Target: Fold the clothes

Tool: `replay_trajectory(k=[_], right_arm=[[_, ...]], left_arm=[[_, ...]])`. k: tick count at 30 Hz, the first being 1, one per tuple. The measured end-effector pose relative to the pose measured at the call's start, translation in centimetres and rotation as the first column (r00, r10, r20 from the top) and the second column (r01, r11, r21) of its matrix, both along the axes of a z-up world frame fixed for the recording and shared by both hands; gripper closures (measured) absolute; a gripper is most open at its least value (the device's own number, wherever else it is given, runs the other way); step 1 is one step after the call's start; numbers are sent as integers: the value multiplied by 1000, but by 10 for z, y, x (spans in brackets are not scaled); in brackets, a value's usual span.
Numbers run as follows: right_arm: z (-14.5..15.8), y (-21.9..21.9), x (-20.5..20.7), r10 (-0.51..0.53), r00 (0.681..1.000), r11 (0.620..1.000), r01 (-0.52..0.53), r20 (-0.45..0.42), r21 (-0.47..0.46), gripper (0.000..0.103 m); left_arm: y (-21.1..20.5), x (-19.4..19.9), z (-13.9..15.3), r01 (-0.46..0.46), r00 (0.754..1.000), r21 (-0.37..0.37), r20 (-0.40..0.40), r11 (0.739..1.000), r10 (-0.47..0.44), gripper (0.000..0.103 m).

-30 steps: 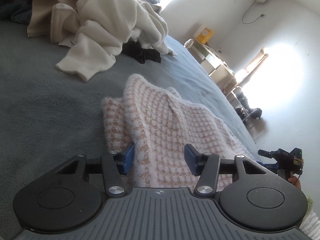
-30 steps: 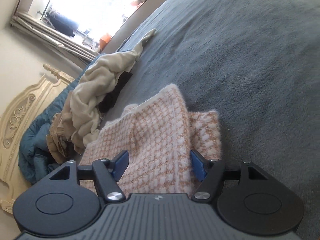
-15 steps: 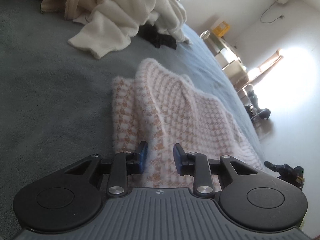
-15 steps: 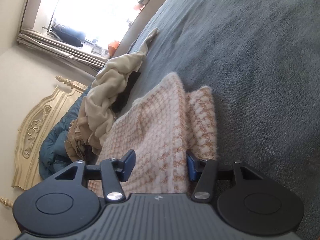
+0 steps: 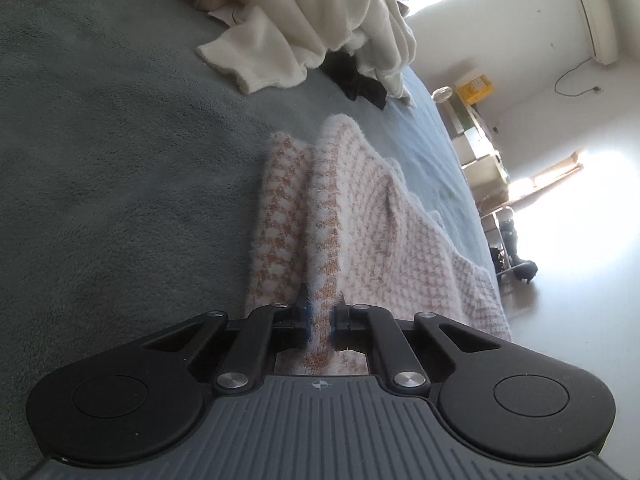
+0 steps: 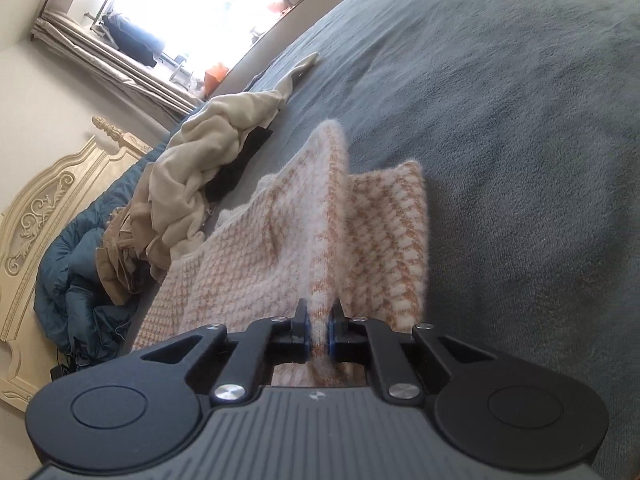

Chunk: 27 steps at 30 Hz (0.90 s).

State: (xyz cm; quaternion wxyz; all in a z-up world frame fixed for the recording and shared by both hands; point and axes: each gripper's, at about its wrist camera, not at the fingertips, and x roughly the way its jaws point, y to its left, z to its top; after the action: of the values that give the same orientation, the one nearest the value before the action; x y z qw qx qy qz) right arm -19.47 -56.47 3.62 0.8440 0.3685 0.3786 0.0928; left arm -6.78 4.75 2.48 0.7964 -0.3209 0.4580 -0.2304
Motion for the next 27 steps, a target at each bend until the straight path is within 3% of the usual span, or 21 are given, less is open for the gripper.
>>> replay_trajectory(k=[12,17,20,21,22,24,26,27], right_arm=[[-12,1,-80,-6,1000,999,7,-21,39,94],[-40,2,-98,-47,997,993,53,-58,103,94],[-38,-3,-90,-60,998,984,65,-34,164,88],[-36,-4,-87,-61,998,982,63,-19,177,80],[-33,-4,-82,-62,998,981,61,-2,182,72],[-31,2,-72,-54,999,986,54,-4,157,69],[-31,13,-65,-39,999,994,41,-21,101,80],[-32,20,-66,-27,999,997,29,-36,69,94]], left_arm=[[28,-75,-6,60,998,-4,-4,998,-60,98],[18,-80,-3,124,988,96,85,988,-132,97],[10,-73,3,140,979,139,127,980,-158,95],[9,-70,3,142,978,141,132,980,-161,93],[7,-68,4,144,977,144,137,979,-164,92],[7,-64,-1,128,981,129,131,983,-144,92],[9,-63,-8,110,987,104,108,988,-122,94],[11,-63,-11,102,989,91,95,991,-111,95]])
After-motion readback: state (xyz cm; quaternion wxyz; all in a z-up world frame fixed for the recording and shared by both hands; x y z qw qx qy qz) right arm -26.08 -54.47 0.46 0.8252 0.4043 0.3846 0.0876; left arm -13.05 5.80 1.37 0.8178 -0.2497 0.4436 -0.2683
